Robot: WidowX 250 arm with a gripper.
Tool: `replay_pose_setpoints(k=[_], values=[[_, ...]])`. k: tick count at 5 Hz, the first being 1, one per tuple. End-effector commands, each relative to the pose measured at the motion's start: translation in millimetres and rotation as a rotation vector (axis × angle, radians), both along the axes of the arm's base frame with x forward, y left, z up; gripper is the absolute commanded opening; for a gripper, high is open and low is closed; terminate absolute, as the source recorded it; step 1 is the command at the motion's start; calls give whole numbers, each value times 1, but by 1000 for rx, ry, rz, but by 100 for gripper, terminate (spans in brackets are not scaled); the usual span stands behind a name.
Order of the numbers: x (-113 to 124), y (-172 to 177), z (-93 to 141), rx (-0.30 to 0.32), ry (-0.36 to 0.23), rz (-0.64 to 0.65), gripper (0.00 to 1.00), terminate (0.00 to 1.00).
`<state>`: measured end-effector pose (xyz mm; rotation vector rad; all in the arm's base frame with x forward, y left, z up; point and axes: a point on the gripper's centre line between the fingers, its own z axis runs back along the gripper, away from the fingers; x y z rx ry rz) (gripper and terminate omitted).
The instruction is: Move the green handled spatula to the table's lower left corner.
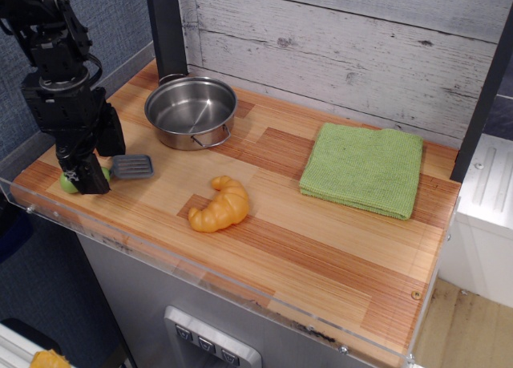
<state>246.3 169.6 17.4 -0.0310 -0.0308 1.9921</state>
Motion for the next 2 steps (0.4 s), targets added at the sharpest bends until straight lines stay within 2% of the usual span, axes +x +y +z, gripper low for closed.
replay_pose_setpoints(k=[1,2], values=[[9,-7,56,78,-104,-20,100,0],[9,-11,86,110,-153,-32,100,0]])
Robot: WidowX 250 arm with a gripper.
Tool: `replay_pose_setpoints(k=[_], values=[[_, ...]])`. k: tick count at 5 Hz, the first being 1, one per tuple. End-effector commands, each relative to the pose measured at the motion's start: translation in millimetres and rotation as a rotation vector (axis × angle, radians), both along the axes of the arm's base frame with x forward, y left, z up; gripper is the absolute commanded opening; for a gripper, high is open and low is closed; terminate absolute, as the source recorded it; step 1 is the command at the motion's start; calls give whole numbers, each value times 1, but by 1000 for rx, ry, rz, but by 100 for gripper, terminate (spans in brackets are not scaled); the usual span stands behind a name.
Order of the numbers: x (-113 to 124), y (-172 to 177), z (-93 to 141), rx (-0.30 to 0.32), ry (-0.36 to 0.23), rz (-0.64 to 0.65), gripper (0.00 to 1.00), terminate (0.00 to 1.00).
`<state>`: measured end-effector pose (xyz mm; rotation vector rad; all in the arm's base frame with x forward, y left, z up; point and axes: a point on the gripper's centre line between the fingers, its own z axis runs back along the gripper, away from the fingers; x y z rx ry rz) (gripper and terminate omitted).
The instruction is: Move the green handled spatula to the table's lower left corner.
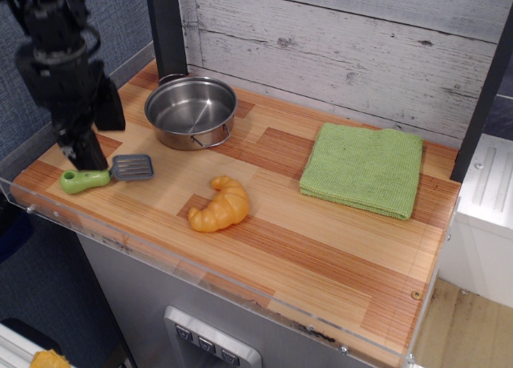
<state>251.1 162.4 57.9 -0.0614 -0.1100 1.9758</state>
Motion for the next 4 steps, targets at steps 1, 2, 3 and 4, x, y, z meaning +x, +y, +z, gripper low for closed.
replay_pose_setpoints(k=[1,2,3,4], values=[[1,-12,70,83,-143,-27,100,0],[1,-12,70,83,-143,-27,100,0],[1,-12,70,83,-143,-27,100,0],[1,-12,70,83,-143,-27,100,100]])
